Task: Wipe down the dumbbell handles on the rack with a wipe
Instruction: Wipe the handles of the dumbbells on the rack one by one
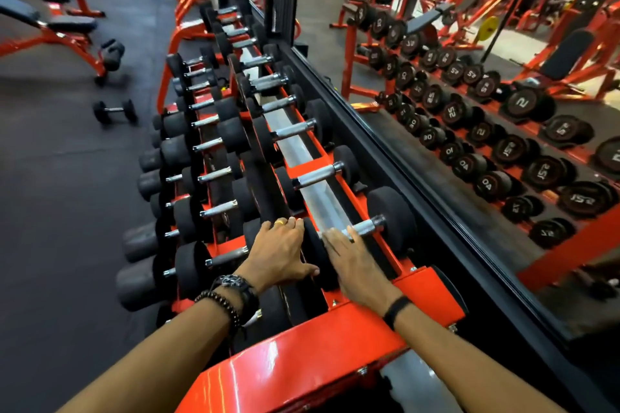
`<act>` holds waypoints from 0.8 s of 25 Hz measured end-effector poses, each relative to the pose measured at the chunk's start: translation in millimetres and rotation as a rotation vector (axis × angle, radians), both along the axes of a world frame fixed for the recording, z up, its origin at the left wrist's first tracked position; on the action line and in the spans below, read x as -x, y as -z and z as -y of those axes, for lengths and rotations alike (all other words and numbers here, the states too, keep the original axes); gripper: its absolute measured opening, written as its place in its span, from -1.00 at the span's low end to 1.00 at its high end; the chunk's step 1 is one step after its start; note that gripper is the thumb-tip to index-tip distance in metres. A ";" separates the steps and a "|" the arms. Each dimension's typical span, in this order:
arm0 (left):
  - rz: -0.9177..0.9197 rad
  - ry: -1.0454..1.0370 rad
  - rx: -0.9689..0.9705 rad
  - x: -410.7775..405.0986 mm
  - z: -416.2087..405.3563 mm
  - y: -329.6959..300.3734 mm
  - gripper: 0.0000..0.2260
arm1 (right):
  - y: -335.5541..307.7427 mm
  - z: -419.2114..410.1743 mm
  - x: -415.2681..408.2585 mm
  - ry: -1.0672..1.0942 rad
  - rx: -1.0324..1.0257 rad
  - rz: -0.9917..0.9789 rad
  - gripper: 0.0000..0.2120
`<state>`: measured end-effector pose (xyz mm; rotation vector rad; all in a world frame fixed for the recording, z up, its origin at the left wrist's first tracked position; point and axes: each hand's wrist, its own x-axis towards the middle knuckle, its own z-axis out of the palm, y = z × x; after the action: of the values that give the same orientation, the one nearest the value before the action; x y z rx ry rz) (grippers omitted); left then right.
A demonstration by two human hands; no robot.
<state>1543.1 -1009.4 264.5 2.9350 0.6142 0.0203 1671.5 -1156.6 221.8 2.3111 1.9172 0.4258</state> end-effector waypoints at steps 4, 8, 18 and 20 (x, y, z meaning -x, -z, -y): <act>-0.020 -0.035 0.001 -6.6 6.9 -8.8 -0.32 | -9.6 15.7 0.9 -0.032 0.040 0.029 -0.28; -0.051 -0.067 0.010 -5.6 12.0 -20.1 -0.40 | -38.2 -41.7 -4.6 0.144 0.255 -0.183 -0.58; 0.052 -0.064 0.037 0.4 12.2 -5.0 -0.36 | 0.2 11.9 38.6 0.173 -0.246 -0.284 -0.39; 0.060 -0.057 0.047 0.8 10.0 -3.6 -0.31 | 9.5 9.2 46.6 0.294 -0.381 -0.602 -0.38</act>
<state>1542.3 -1019.5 268.1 2.8598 0.6788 0.0986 1624.9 -1165.8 212.3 3.2058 1.7638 0.0611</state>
